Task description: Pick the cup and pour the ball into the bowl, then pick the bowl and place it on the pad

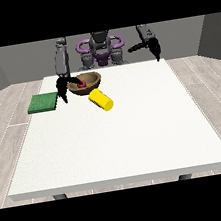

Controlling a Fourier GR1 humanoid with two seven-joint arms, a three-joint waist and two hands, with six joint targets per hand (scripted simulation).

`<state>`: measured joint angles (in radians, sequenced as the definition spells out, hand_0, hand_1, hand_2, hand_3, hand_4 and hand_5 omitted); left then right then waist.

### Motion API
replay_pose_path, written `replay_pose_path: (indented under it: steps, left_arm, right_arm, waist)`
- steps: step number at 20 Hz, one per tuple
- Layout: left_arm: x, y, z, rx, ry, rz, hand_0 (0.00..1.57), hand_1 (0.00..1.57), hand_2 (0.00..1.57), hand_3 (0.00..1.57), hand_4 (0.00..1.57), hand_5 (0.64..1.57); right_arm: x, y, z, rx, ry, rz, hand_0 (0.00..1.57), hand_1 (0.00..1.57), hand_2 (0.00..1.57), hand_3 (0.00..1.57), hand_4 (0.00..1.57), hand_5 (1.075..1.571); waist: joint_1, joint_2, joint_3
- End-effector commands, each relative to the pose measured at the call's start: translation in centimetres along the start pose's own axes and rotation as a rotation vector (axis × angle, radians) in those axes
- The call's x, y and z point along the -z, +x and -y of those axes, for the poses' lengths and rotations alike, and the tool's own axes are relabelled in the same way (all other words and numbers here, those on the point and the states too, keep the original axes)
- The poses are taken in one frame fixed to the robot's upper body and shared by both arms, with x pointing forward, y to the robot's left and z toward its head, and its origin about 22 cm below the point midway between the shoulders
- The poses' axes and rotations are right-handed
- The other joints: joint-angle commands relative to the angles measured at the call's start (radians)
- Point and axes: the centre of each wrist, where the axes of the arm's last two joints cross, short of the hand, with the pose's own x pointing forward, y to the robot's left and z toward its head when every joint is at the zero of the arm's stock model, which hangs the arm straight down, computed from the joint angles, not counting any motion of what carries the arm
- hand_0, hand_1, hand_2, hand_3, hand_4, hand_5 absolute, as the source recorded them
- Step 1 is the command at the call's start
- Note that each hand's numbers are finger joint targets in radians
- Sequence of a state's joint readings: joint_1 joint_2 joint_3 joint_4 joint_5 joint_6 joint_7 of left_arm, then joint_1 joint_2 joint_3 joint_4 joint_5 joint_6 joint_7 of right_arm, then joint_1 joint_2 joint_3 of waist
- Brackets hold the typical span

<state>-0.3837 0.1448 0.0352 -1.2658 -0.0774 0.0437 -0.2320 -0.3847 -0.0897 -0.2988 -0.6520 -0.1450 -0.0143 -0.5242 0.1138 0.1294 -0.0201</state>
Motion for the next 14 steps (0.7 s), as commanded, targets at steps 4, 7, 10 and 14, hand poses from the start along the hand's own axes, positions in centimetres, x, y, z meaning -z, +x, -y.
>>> replay_pose_path:
  steps: [4, 7, 10, 14]
  left_arm:
    - [0.9, 1.6, 1.9, -0.034, -0.05, 0.06, 0.0, 0.0, 0.0, 0.0, 0.57, 1.549]
    - [0.2, 0.9, 1.5, -0.025, -0.085, 0.053, 0.0, 0.0, 0.0, 0.0, 0.71, 1.515]
    - [0.2, 0.0, 1.0, -0.037, -0.064, -0.003, 0.0, 0.0, 0.0, 0.0, 0.9, 1.466]
    - [-3.6, -4.7, -1.4, -0.04, 0.042, -0.147, 0.0, 0.0, 0.0, 0.0, 0.97, 1.423]
  right_arm:
    - [-3.4, -3.0, 3.2, -0.452, -0.147, -0.17, 1.57, 1.57, 1.57, 1.57, 0.92, 1.536]
    - [-3.3, -2.7, 3.1, -0.563, -0.207, -0.186, 1.57, 1.57, 1.57, 1.49, 0.93, 1.563]
    - [-1.4, -1.0, 1.6, -0.581, -0.229, -0.226, 1.57, 1.57, 1.57, 1.26, 0.9, 1.566]
    - [0.3, 1.2, -0.9, -0.58, -0.177, -0.329, 1.57, 1.57, 1.57, 0.94, 0.84, 1.563]
  waist:
    - [0.075, 0.072, 0.0158]
    - [0.11, 0.033, 0.0146]
    - [0.077, -0.009, 0.0147]
    - [-0.033, -0.156, 0.0157]
